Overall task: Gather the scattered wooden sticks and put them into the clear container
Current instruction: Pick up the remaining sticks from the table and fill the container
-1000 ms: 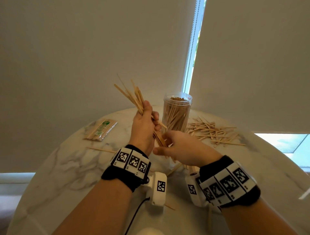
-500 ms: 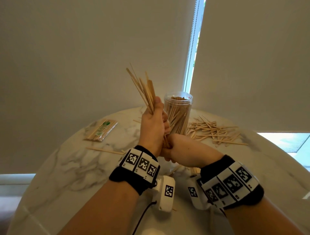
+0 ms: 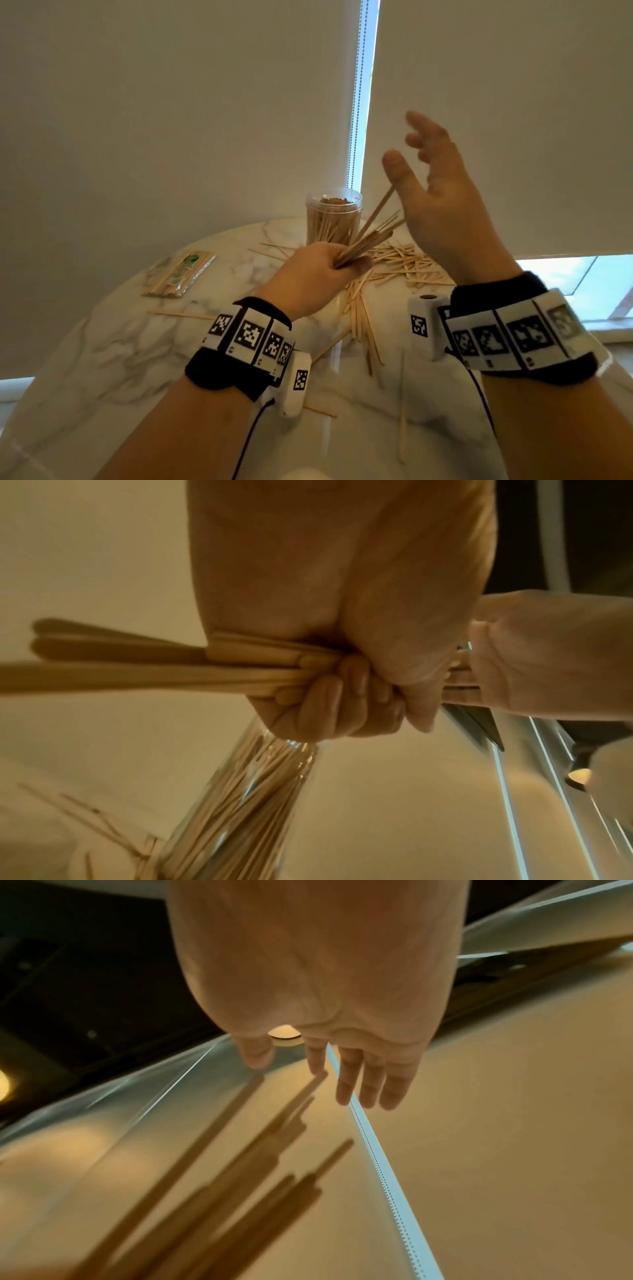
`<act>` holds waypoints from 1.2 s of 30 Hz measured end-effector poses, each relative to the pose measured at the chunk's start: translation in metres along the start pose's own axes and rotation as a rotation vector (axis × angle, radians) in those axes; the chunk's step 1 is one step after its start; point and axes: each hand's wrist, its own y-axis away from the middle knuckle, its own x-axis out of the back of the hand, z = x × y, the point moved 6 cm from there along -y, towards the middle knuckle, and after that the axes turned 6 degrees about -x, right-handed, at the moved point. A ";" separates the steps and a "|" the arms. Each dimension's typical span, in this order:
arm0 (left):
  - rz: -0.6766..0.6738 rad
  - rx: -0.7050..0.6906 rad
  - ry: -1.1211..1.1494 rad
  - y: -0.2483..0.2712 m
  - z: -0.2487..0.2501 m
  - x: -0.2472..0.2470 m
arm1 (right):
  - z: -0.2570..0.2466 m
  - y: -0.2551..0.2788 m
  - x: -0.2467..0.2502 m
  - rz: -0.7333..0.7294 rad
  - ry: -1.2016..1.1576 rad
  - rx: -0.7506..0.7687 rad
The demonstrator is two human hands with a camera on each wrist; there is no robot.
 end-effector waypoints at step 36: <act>0.114 0.106 -0.043 0.009 -0.008 0.036 | 0.055 0.009 -0.060 -0.264 0.589 -0.002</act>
